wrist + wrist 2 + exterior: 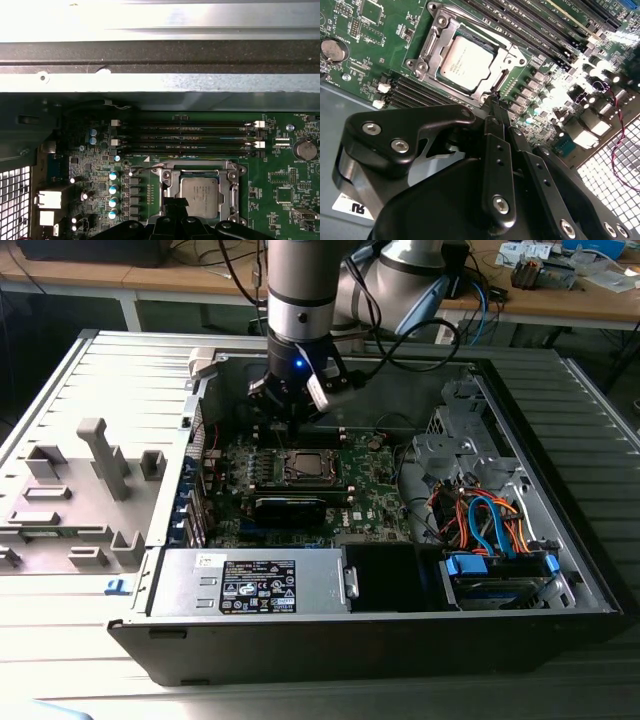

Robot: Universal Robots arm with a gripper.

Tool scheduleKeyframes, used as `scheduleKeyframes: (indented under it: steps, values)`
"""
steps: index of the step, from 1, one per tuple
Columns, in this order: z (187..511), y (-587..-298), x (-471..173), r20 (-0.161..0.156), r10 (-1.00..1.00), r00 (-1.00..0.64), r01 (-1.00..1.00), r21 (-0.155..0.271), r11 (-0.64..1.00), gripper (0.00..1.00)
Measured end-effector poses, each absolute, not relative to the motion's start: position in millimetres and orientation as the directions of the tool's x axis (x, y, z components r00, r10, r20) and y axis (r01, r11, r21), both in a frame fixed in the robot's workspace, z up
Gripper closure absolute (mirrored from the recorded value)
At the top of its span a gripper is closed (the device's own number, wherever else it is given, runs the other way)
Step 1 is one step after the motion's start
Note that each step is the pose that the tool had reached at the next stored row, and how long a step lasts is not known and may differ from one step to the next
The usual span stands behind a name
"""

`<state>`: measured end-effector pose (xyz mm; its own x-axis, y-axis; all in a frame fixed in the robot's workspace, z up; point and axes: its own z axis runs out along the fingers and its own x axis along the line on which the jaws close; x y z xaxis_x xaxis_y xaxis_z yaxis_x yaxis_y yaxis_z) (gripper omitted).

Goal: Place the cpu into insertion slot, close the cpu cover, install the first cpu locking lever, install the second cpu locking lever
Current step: 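Install the first cpu locking lever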

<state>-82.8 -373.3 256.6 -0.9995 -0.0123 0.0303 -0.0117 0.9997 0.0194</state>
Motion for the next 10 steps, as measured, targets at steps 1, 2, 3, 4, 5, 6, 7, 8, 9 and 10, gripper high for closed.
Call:
scheduleKeyframes:
  steps: [1,2,3,4,5,6,7,8,9,10]
  values:
    - [256.6,-373.4,-83.1,0.03,-0.012,-0.999,-0.012,0.019,1.0,0.89]
    - [256.6,-373.3,-83.3,0.03,-0.012,-0.999,-0.012,0.019,1.0,0.89]
    - [256.6,-373.3,-83.6,0.03,-0.012,-0.999,-0.012,0.019,1.0,0.89]
    - [256.6,-373.4,-83.8,0.03,-0.012,-0.999,-0.012,0.019,1.0,0.89]
    - [256.6,-373.3,-84.1,0.03,-0.012,-0.999,-0.012,0.019,1.0,0.89]
    - [256.6,-373.3,-84.4,0.03,-0.012,-0.999,-0.012,0.019,1.0,0.89]
    - [256.7,-373.4,-84.7,0.03,-0.012,-0.999,-0.012,0.019,1.0,0.89]
    - [256.6,-373.3,-85.0,0.03,-0.012,-0.999,-0.012,0.019,1.0,0.89]
    - [256.6,-373.4,-85.3,0.03,-0.012,-0.999,-0.012,0.019,1.0,0.89]
    - [256.7,-373.4,-85.8,0.03,-0.012,-0.999,-0.012,0.019,1.0,0.89]
